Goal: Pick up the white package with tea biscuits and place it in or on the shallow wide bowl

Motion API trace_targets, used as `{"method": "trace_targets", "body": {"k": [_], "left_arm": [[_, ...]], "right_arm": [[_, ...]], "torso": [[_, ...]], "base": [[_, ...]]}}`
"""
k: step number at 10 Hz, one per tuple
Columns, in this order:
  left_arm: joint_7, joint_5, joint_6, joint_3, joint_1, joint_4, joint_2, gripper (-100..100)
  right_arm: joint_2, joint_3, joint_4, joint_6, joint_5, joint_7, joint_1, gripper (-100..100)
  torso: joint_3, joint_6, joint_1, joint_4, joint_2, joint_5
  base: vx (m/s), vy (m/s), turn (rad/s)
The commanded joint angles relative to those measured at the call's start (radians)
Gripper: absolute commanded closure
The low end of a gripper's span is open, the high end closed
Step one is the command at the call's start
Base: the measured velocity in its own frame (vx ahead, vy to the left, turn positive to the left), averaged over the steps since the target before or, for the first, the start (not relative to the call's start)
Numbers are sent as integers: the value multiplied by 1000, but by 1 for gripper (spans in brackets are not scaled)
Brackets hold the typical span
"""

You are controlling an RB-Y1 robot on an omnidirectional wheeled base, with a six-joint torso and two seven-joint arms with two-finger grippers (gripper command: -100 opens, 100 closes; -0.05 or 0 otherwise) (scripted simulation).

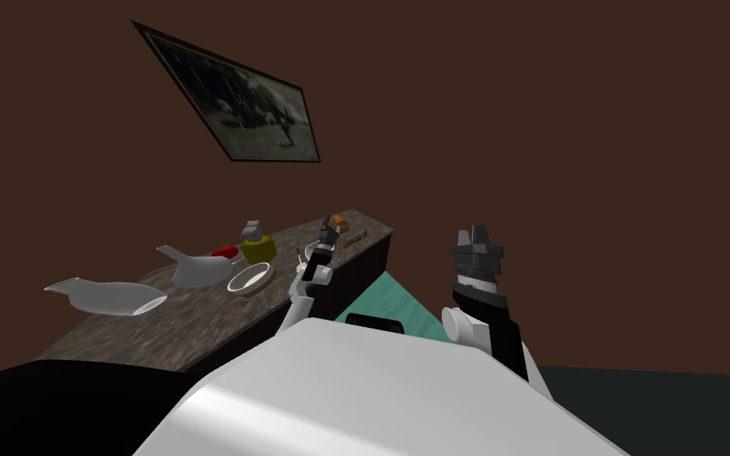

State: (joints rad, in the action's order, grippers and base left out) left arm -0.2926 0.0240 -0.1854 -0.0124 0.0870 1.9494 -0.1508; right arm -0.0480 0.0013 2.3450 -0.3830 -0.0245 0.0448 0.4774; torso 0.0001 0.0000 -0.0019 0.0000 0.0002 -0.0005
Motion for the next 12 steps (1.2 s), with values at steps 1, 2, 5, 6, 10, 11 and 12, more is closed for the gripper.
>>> {"method": "trace_targets", "body": {"k": [1, 2, 5, 6, 10, 11, 12], "left_arm": [[-7, 4, 50, -4, -32, -18, 2, -100], [-7, 4, 54, -4, -32, -18, 2, -100], [-39, 24, 142, -24, -123, -107, -3, -100], [-39, 24, 174, -24, -140, -112, -3, -100], [-72, 42, 277, -46, -242, -213, -9, -100], [-72, 42, 304, -46, -253, -217, -9, -100], [-88, 50, 335, -58, -292, -256, -12, -100]], "right_arm": [[0, 0, 0, 0, 0, 0, 0, 0], [0, 0, 0, 0, 0, 0, 0, 0], [0, 0, 0, 0, 0, 0, 0, 0], [0, 0, 0, 0, 0, 0, 0, 0], [0, 0, 0, 0, 0, 0, 0, 0], [0, 0, 0, 0, 0, 0, 0, 0], [0, 0, 0, 0, 0, 0, 0, 0]], "torso": [[0, 0, 0, 0, 0, 0], [0, 0, 0, 0, 0, 0], [0, -1, 0, 0, 0, 0], [0, 0, 0, 0, 0, 0], [0, -1, 1, 0, 0, 0], [0, 0, 1, 0, 0, 0], [0, -1, 1, 0, 0, 0]], "base": [[-8, -25, -49], [-3, -10, 18], [-5, -23, -76], [-6, -23, -39], [1, -26, -39], [1, -20, -39], [7, -34, -63]]}}
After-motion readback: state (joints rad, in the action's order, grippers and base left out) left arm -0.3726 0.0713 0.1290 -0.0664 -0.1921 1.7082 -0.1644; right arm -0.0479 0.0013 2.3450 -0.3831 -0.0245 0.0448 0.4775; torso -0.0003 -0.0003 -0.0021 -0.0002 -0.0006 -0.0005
